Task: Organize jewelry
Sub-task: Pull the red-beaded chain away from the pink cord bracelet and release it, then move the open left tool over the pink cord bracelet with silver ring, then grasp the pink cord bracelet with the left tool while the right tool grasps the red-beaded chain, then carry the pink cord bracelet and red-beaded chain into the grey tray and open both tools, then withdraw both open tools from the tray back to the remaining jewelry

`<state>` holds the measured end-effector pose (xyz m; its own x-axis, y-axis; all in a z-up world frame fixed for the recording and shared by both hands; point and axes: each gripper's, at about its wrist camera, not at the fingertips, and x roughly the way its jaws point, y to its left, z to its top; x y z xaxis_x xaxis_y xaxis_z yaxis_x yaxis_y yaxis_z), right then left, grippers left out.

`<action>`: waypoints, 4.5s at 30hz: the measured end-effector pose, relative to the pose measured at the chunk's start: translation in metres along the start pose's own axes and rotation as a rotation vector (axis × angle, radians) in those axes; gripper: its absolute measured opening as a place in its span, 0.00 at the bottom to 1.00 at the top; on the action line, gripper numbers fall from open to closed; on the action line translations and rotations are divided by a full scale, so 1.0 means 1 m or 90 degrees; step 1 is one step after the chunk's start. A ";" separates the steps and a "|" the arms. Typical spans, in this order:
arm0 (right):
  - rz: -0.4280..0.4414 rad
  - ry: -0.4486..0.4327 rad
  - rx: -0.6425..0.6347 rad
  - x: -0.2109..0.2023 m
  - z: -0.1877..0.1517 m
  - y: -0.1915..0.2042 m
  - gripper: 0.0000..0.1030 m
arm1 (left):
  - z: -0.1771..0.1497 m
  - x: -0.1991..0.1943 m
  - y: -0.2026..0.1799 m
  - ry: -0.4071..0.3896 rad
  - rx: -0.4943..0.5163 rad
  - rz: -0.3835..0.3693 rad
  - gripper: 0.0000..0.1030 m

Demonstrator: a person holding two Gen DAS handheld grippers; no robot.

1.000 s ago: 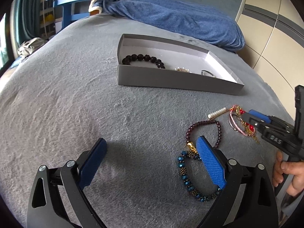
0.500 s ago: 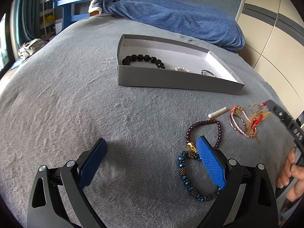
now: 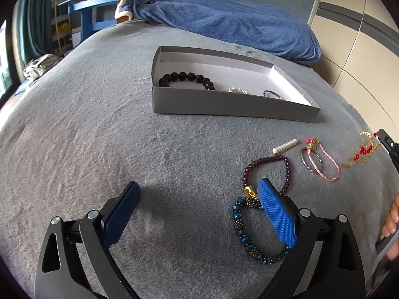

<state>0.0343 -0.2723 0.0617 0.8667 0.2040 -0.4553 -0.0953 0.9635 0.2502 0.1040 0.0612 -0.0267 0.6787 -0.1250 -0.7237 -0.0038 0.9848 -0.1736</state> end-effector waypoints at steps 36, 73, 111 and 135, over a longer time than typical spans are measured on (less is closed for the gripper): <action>-0.066 0.192 0.051 0.052 -0.033 -0.034 0.26 | 0.050 0.067 -0.165 0.070 0.257 -0.113 0.46; 0.107 0.110 -0.061 0.034 0.018 0.061 0.14 | 0.113 -0.058 -0.073 -0.086 0.179 -0.135 0.05; 0.072 0.270 -0.199 0.268 0.079 0.130 0.14 | 0.221 0.116 -0.047 0.009 0.138 -0.066 0.05; 0.089 0.165 -0.191 0.193 0.073 0.127 0.77 | 0.177 0.060 -0.008 -0.054 0.093 0.005 0.79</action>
<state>0.2249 -0.1233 0.0681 0.6873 0.3369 -0.6435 -0.3754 0.9232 0.0823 0.2751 0.0669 0.0496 0.7388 -0.1122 -0.6645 0.0928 0.9936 -0.0645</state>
